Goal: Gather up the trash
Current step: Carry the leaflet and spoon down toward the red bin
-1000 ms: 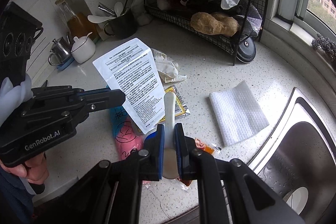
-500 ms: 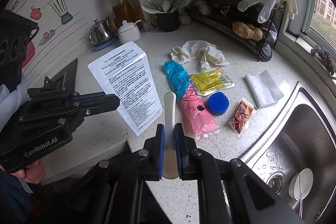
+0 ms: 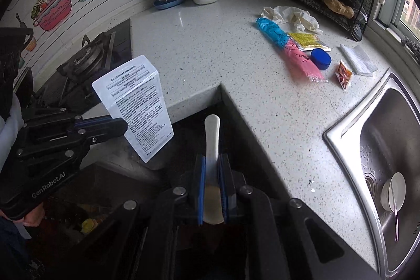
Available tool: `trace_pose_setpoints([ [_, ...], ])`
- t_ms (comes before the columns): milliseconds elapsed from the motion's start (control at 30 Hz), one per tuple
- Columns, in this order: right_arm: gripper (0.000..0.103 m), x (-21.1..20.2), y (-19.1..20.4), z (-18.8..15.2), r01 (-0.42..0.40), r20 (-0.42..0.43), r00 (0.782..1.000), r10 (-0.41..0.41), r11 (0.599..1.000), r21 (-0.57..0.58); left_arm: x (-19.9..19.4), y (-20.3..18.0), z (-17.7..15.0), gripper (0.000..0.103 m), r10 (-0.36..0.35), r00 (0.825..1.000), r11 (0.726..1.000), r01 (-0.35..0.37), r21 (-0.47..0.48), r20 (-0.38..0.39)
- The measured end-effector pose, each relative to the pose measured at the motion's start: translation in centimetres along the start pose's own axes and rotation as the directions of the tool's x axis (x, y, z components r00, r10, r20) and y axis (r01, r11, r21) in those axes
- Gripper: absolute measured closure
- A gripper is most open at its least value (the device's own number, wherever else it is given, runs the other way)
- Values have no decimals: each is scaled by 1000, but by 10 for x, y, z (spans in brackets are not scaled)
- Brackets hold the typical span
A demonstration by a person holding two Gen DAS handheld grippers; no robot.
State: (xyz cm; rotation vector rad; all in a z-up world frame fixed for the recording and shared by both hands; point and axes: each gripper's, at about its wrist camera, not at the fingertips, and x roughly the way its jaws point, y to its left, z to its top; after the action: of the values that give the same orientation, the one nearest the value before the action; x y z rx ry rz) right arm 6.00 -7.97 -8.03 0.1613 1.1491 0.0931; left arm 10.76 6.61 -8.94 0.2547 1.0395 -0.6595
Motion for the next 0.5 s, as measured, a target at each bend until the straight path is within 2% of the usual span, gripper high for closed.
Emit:
trace_pose_setpoints([
  [233, 94, 43, 2, -42, -36, -80, 996, 36, 999, 11, 30, -4, -46, 103, 10, 997, 1000, -10, 6, -77],
  [500, 94, 100, -12, -85, -36, -149, 988, 39, 999, 28, 99, -10, -87, 103, -16, 992, 1000, 17, 9, -122],
])
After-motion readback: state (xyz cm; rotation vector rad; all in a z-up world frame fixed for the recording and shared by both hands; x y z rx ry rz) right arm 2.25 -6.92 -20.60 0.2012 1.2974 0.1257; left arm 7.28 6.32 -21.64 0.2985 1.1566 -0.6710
